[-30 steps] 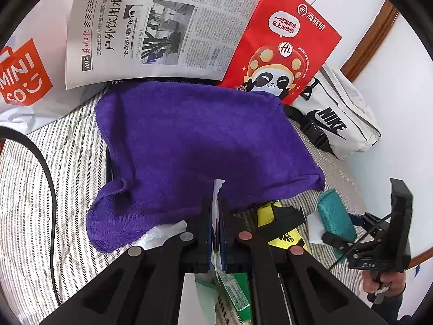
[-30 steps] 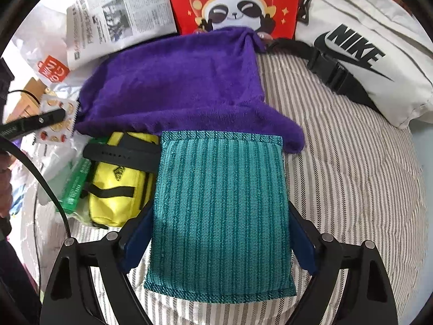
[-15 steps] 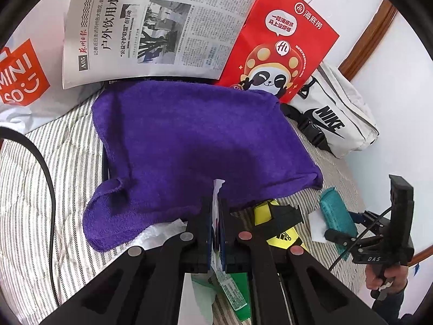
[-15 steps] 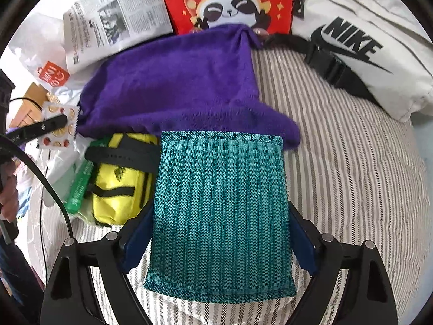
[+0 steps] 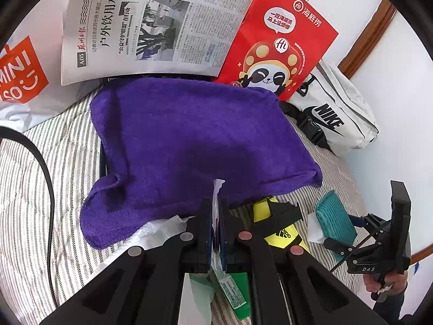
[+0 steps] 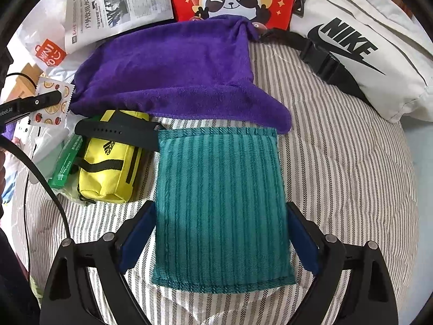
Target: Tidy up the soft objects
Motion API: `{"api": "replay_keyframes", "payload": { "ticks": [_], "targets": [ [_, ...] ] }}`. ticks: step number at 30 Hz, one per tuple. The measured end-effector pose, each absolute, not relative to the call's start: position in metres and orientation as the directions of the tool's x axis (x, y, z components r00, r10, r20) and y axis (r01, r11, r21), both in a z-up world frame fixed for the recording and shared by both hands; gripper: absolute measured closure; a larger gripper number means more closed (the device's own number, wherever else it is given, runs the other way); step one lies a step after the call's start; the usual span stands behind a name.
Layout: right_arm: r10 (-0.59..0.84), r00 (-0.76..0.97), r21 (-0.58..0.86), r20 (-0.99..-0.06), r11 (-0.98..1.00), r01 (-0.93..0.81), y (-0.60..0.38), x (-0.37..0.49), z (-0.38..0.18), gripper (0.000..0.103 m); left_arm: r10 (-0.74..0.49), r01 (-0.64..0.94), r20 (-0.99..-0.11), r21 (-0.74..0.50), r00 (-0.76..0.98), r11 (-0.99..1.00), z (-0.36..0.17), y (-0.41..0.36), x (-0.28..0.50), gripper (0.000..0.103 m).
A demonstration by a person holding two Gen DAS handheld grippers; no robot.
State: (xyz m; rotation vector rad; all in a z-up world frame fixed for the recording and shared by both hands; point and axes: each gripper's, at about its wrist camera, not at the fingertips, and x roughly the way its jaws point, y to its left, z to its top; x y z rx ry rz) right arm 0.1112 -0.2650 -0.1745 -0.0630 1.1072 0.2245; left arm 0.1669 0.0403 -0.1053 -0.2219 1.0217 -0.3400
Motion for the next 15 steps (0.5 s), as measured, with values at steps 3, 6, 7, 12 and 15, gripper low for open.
{"api": "replay_keyframes", "payload": {
  "ticks": [3,6,7,12,15],
  "targets": [
    [0.147,0.43,0.061,-0.891,0.977,-0.207,-0.265,0.109,-0.173,0.011,-0.377,0.173,-0.795,-0.335,0.476,0.926,-0.105,0.04,0.167,0.098],
    [0.16,0.433,0.075,-0.887,0.976,-0.207,-0.266,0.107,-0.173,0.013,-0.376,0.169,-0.793,-0.338,0.479,0.926,-0.104,0.042,0.167,0.098],
    [0.159,0.435,0.073,-0.886,0.976,-0.207,-0.265,0.107,-0.173,0.014,-0.378,0.169,-0.791,-0.34,0.481,0.925,-0.104,0.042,0.167,0.098],
    [0.175,0.451,0.091,-0.875,0.975,-0.203,-0.267,0.106,-0.172,0.016,-0.376,0.168,-0.791,-0.338,0.482,0.926,-0.102,0.043,0.166,0.098],
    [0.194,0.461,0.11,-0.866,0.973,-0.201,-0.268,0.104,-0.164,0.016,-0.375,0.167,-0.792,-0.337,0.481,0.927,-0.102,0.044,0.165,0.098]
  ]
}}
